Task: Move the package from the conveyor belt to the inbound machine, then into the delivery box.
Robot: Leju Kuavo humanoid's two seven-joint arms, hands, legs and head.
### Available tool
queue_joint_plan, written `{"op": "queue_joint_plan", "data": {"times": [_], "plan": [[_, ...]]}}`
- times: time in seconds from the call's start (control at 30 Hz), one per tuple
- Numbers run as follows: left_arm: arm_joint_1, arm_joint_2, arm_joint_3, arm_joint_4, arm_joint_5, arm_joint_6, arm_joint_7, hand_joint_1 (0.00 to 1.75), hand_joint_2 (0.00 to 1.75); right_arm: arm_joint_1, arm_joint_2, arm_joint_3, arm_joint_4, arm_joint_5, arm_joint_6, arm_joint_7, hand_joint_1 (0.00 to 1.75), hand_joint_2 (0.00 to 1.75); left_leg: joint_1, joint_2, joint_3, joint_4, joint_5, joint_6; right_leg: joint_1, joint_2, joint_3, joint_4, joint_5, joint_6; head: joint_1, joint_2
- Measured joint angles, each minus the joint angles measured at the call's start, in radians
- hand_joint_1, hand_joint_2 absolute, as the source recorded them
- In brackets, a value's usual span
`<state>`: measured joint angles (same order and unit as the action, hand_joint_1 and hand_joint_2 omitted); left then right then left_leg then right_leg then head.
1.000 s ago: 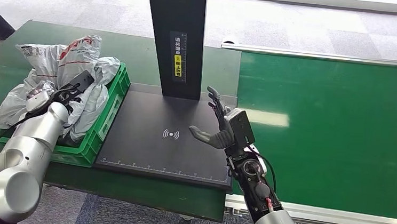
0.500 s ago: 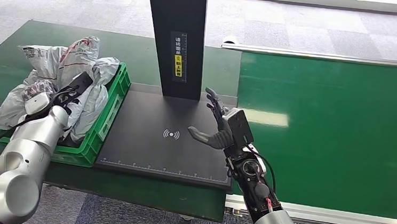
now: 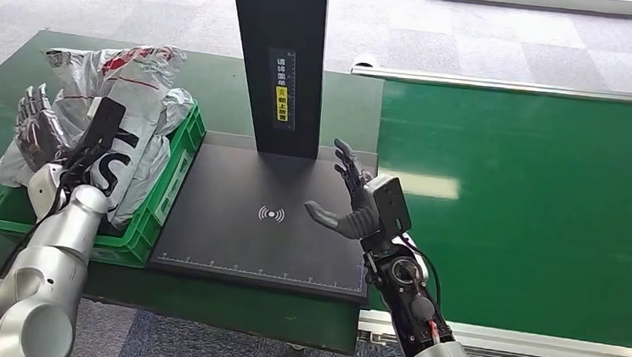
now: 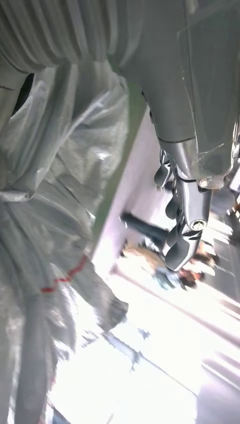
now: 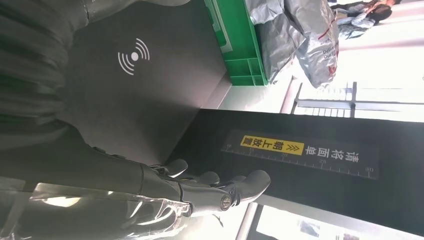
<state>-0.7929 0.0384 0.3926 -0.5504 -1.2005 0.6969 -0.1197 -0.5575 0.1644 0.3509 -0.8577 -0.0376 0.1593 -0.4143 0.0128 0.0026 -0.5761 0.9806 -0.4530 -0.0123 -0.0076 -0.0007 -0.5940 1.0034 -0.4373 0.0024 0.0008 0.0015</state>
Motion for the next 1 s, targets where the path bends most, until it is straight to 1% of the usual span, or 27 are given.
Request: {"op": "queue_joint_plan", "data": {"times": [0.1, 0.17, 0.3, 0.37, 0.47, 0.53, 0.73, 1.0], "plan": [[0.031, -0.048, 0.079, -0.134, 0.008, 0.003, -0.183, 0.00, 1.75, 0.000, -0.003, 0.002, -0.002, -0.004, -0.007, -0.001, 0.00, 1.75, 0.000, 0.000, -0.002, 0.000, 0.000, 0.000, 0.000, 0.000, -0.002, 0.000, 0.000, 0.000, 0.000, 0.000], [0.046, -0.085, 0.135, -0.217, 0.025, 0.003, -0.284, 0.00, 1.75, 0.000, -0.004, 0.002, -0.003, -0.004, -0.010, -0.002, 0.00, 1.75, 0.000, 0.000, -0.004, 0.000, 0.000, 0.000, 0.000, 0.000, -0.003, 0.000, 0.000, 0.000, 0.000, 0.000], [0.062, -0.172, 0.243, -0.383, 0.100, 0.003, -0.497, 0.00, 0.00, 0.000, -0.008, 0.003, -0.003, -0.005, -0.015, -0.013, 0.00, 1.75, 0.000, 0.000, -0.005, 0.000, 0.000, 0.000, 0.000, 0.000, -0.004, 0.000, 0.000, 0.000, 0.000, 0.000], [0.072, -0.208, 0.267, -0.460, 0.157, 0.003, -0.559, 0.00, 0.00, 0.000, -0.009, 0.003, -0.003, -0.006, -0.019, -0.019, 0.00, 1.75, 0.000, 0.000, -0.005, 0.000, 0.000, 0.000, 0.000, 0.000, -0.004, 0.000, 0.000, 0.000, 0.000, 0.000], [0.092, -0.250, 0.265, -0.557, 0.225, 0.003, -0.576, 0.00, 0.00, -0.001, -0.011, 0.003, -0.003, -0.008, -0.026, -0.025, 0.00, 1.75, 0.000, 0.000, -0.005, 0.000, 0.000, 0.000, 0.000, 0.000, -0.004, 0.000, 0.000, 0.000, 0.000, 0.000], [0.101, -0.268, 0.260, -0.601, 0.253, 0.003, -0.579, 0.00, 0.00, -0.001, -0.012, 0.003, -0.003, -0.009, -0.027, -0.026, 0.00, 1.75, 0.000, 0.000, -0.005, 0.000, 0.000, 0.000, 0.000, 0.000, -0.004, 0.000, 0.000, 0.000, 0.000, 0.000], [0.115, -0.297, 0.251, -0.675, 0.268, 0.003, -0.581, 0.00, 0.00, -0.001, -0.014, 0.004, -0.003, -0.009, -0.027, -0.027, 0.00, 1.75, 0.000, 0.000, -0.005, 0.000, 0.000, 0.000, 0.000, 0.000, -0.004, 0.000, 0.000, 0.000, 0.000, 0.000], [0.121, -0.309, 0.248, -0.705, 0.273, 0.003, -0.581, 0.00, 0.00, -0.001, -0.015, 0.004, -0.003, -0.009, -0.027, -0.028, 0.00, 1.75, 0.000, 0.000, -0.005, 0.000, 0.000, 0.000, 0.000, 0.000, -0.004, 0.000, 0.000, 0.000, 0.000, 0.000]]}}
